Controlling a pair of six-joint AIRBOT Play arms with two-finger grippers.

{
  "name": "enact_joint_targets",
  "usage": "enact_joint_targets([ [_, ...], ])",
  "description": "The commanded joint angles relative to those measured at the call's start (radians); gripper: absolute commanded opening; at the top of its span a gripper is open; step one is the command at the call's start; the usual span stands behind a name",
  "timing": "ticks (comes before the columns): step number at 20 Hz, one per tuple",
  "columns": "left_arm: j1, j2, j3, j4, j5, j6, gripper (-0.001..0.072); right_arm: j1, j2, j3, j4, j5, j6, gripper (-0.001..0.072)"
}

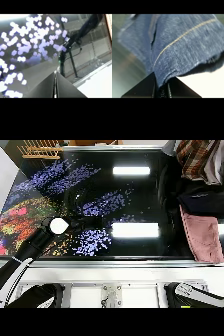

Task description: Fold the clothes and pants, and hang the long-sleeved shirts on hangers.

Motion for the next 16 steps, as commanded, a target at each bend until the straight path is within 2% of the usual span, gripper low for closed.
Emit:
enact_joint_targets([
  [1, 0.0, 0.0, 0.0, 0.0, -0.004, 0.0, 0.0008, -0.003, 0.08, -0.093, -0.151, 0.112, 0.006, 0.0029],
  [8, -0.001, 0.0, 0.0, 0.0, -0.008, 0.0, 0.0008, -0.003, 0.216, -0.444, -0.214, 0.127, 0.014, 0.003],
  [15, 0.0, 0.0, 0.0, 0.001, -0.01, 0.0, 0.0007, -0.003, 0.244, -0.541, -0.265, 0.192, 0.014, 0.0042],
  [16, 0.0, 0.0, 0.0, 0.001, -0.014, 0.0, 0.0007, -0.003, 0.251, -0.541, -0.281, 0.195, 0.013, 0.0113],
])
